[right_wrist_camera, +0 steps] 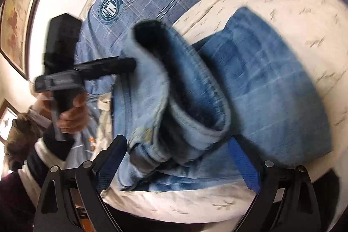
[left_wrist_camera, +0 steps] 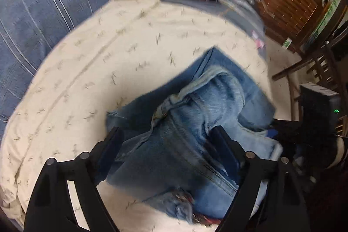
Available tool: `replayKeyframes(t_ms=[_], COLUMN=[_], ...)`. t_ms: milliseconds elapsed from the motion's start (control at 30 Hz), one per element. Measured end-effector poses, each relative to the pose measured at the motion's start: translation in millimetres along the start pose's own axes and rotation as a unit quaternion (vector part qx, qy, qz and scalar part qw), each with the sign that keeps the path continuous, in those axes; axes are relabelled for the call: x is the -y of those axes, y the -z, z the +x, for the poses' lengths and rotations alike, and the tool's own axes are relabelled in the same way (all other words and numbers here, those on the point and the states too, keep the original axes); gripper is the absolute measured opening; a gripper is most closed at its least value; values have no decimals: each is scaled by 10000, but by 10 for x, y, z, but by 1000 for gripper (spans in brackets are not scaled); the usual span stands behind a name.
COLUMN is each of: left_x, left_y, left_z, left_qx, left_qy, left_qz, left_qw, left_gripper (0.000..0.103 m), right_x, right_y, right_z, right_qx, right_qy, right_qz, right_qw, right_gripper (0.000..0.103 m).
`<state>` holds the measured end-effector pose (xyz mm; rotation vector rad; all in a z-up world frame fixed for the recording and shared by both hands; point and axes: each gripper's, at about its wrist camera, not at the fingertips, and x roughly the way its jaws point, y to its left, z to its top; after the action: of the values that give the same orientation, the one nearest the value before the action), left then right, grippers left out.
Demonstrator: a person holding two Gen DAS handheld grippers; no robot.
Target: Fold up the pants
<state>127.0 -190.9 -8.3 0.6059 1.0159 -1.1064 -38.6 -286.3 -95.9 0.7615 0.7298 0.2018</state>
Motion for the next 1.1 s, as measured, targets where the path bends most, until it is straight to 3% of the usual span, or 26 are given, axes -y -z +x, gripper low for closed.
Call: replayKeyframes(t_ms=[67, 100, 133, 200, 267, 367, 467, 533, 567, 667, 767, 867, 933, 967, 1033, 1067, 1100], left_x=[-21, -8, 12, 65, 164, 357, 411, 373, 354, 254, 168, 138, 141, 161, 214, 261, 306], left_y=[10, 14, 15, -4, -72, -223, -337, -320, -310, -288, -230, -232, -289, -296, -307, -293, -258], left_z=[161, 171, 133, -34, -269, -379, 131, 523, 575, 381, -35, -322, -296, -223, 21, 146, 217], left_qx=[-196, -167, -90, 9, 260, 404, -238, -685, -659, -524, -274, 61, 54, -29, -319, -466, -530], left_qy=[133, 67, 19, 140, 357, 369, -10, -452, -532, -238, -107, -127, -140, -176, -418, -525, -580], left_qz=[-288, -364, -389, -523, -530, -378, -415, -593, -664, -1042, -1039, -1023, -989, -951, -958, -955, -929], left_qw=[9993, 9992, 9992, 9985, 9976, 9978, 9989, 9949, 9942, 9929, 9942, 9947, 9950, 9953, 9940, 9929, 9926], left_gripper=[83, 78, 66, 53, 49, 58, 63, 76, 79, 79, 79, 83, 85, 85, 84, 83, 83], right_x=[-44, -38, 16, 137, 143, 222, 578, 665, 641, 573, 691, 796, 841, 838, 776, 690, 585], right_y=[17, 9, -23, -68, -89, -92, 7, 61, 46, -5, 26, 79, 105, 112, 38, -19, -74], right_z=[29, 18, 3, -135, -379, -558, -362, -338, -358, -538, -873, -879, -697, -598, -589, -620, -687], right_qx=[33, 94, 7, 94, 366, 530, 86, 198, 185, 175, 664, 747, 627, 537, 566, 638, 747], right_qy=[-3, 145, -55, -542, -846, -699, -308, -408, -388, -445, -580, -1039, -1258, -1140, -970, -877, -771], right_qz=[-141, -165, -39, 510, 606, 571, 1202, 1452, 1435, 1245, 1486, 1888, 2099, 2139, 1901, 1652, 1323], right_qw=[9999, 9997, 10000, 9972, 9939, 9945, 9922, 9884, 9887, 9911, 9850, 9736, 9676, 9687, 9753, 9803, 9854], right_gripper=[89, 62, 47, 40, 39, 39, 48, 50, 52, 66, 82, 82, 82, 80, 64, 35, 28])
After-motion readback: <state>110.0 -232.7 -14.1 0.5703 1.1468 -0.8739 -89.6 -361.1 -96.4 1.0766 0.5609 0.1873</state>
